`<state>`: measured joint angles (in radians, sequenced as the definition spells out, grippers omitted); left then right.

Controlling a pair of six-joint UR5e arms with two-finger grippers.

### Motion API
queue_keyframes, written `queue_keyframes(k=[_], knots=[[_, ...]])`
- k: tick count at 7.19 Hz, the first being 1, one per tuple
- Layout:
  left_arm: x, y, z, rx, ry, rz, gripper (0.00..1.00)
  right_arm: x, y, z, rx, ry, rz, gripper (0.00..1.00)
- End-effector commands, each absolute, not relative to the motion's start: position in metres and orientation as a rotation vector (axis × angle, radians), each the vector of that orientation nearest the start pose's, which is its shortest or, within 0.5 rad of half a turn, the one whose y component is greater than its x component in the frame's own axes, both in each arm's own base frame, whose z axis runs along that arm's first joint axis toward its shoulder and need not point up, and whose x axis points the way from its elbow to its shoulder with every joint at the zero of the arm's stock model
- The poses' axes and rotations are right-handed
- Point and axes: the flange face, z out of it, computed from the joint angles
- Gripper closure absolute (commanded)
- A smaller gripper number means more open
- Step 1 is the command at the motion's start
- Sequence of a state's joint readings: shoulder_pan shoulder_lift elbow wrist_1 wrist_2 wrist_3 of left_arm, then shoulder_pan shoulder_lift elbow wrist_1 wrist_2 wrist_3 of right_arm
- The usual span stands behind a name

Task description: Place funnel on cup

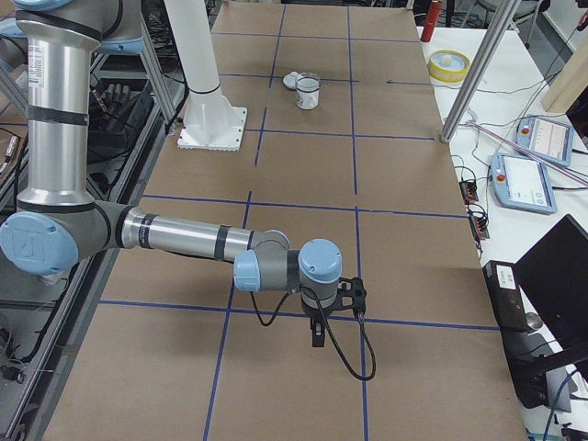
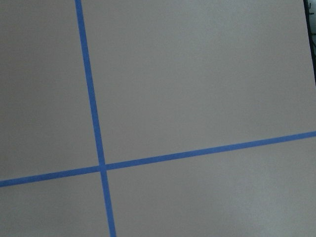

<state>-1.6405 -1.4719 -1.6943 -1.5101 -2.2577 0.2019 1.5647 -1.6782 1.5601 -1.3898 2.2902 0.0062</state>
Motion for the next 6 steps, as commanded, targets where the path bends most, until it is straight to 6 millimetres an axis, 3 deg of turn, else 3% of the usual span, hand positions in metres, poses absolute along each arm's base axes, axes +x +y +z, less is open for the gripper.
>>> queue_keyframes(k=[1, 6], knots=[[-0.1062, -0.4446, 0.6566, 0.079, 0.688, 0.111, 0.0, 0.0649, -0.4485, 0.6998, 0.056, -0.72, -0.023, 0.0], [-0.1001, -0.4453, 0.6539, 0.085, 0.752, 0.112, 0.0, 0.0649, -0.4485, 0.6998, 0.056, -0.72, -0.023, 0.0]])
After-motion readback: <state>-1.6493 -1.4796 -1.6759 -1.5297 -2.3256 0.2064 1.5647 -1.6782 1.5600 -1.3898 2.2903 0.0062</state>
